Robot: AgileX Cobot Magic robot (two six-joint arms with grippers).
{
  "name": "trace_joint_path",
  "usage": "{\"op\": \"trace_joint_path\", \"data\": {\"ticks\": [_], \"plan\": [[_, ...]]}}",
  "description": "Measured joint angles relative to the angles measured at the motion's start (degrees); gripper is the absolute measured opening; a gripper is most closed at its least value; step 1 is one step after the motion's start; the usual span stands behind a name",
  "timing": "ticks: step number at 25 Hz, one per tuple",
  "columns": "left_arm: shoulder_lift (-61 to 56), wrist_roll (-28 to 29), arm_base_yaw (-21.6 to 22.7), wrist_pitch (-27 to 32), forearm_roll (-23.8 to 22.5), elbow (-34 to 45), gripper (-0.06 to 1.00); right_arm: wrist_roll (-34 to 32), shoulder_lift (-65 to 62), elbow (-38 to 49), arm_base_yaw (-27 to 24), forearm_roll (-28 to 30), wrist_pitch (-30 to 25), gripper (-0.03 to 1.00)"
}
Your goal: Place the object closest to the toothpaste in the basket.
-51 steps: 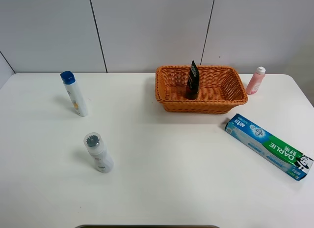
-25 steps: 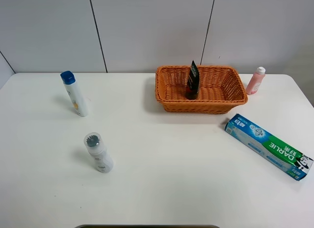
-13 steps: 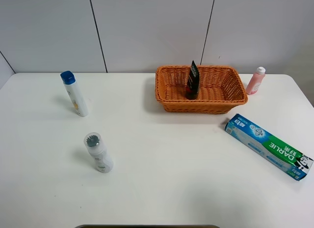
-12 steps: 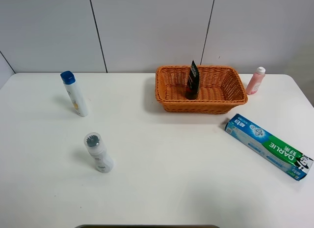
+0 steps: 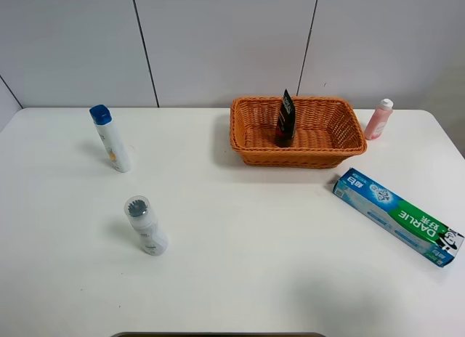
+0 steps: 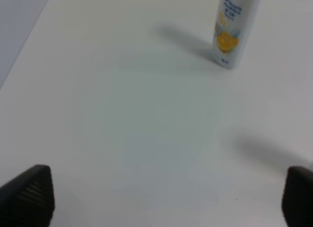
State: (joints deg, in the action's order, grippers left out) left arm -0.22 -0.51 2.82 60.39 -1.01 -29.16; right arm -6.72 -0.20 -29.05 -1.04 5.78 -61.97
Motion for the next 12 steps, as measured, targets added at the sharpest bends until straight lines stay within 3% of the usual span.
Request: {"op": "trace_joint_path", "data": {"ticks": [12], "plan": [[0.00, 0.00, 0.00, 0.00, 0.00, 0.00, 0.94, 0.00, 0.00, 0.10, 0.00, 0.00, 0.25, 0.99]]}}
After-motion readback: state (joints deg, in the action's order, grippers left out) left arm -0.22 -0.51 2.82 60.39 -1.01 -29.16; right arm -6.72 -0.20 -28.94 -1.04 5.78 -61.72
